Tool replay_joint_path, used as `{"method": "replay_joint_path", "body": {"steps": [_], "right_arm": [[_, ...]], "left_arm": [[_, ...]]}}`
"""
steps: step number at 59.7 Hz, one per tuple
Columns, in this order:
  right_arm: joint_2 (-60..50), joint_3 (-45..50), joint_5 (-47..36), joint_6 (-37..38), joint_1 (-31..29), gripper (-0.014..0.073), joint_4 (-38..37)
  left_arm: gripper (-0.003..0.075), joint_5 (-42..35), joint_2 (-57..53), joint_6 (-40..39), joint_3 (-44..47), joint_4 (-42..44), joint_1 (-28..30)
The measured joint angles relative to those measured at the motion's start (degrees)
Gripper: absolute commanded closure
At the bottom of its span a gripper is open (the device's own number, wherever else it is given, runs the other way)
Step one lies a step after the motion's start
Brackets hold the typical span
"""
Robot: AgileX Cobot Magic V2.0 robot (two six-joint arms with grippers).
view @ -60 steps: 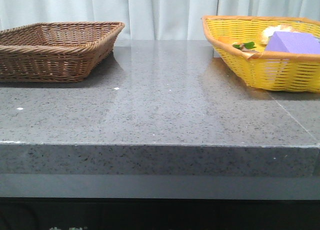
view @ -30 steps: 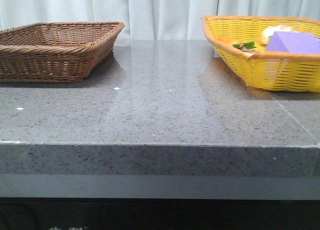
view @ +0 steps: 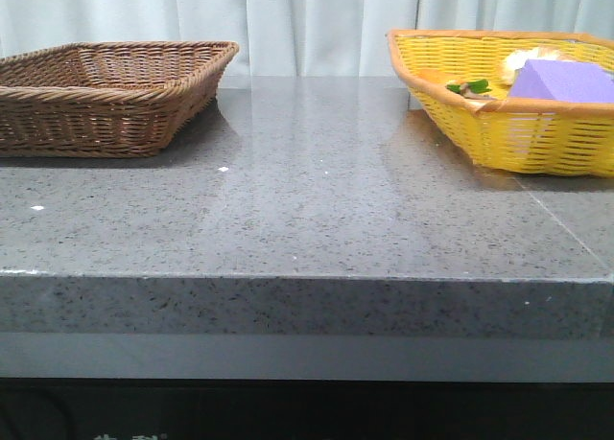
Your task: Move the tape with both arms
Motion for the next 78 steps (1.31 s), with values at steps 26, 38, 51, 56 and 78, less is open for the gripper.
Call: {"method": "replay_joint_path", "body": {"steps": [26, 38, 51, 56, 78], "right_arm": [[14.74, -16.72, 5.21, 2.07, -1.71, 0.0022, -0.08], [26.36, -29.71, 12.22, 2.34, -3.68, 0.0022, -0.08], [39.63, -45.15, 20.73, 2.43, -5.85, 0.0022, -0.13], [44.25, -50.23, 23.26, 2.32, -6.68, 0.0024, -0.13], [63.29, -67.85, 31.28, -0.6, -7.94, 0.0109, -2.25]], "left_arm": [[0.0229, -4.26, 0.23, 0.0, 0.0, -1.15, -23.02], [0.0229, -6.3, 0.23, 0.0, 0.0, -1.15, -33.16], [0.0229, -7.15, 0.23, 0.0, 0.0, -1.15, -37.61], [0.0229, -7.14, 0.23, 0.0, 0.0, -1.15, -37.69], [0.0229, -7.14, 0.23, 0.0, 0.0, -1.45, -37.69]]}}
